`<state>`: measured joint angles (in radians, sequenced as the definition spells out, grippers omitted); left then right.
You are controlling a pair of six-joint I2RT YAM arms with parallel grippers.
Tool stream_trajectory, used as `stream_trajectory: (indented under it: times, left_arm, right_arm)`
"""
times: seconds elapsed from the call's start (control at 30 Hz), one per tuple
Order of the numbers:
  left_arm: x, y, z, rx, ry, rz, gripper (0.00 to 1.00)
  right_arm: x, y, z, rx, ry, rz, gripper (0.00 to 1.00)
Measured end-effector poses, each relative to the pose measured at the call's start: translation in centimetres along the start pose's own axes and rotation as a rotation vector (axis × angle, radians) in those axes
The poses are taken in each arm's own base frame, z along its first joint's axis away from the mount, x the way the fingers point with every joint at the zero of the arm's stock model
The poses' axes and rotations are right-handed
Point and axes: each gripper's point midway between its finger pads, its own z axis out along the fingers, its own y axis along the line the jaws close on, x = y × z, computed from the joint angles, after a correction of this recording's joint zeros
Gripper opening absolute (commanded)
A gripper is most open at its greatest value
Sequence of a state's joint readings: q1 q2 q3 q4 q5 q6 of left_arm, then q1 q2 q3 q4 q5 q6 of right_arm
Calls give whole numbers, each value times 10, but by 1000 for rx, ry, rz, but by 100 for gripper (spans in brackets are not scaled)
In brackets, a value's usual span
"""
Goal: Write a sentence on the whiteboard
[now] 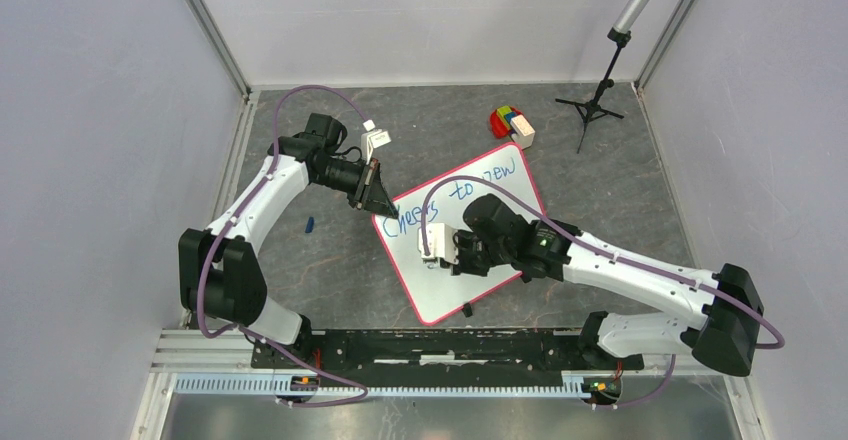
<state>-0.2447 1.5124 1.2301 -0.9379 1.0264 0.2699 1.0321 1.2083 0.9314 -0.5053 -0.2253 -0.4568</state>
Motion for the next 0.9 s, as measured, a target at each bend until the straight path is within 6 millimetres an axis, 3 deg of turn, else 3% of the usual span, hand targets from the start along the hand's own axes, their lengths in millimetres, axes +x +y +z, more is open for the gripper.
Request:
stream_trajectory:
  times: [0.4, 0.9]
  left_arm:
    - [0, 0, 0, 1, 1, -1, 2]
    - [0, 0, 0, 1, 1, -1, 2]
  right_arm:
    - [-4, -16, -20, 82, -17, 5, 0]
    - [3, -24, -19, 114, 19, 16, 0]
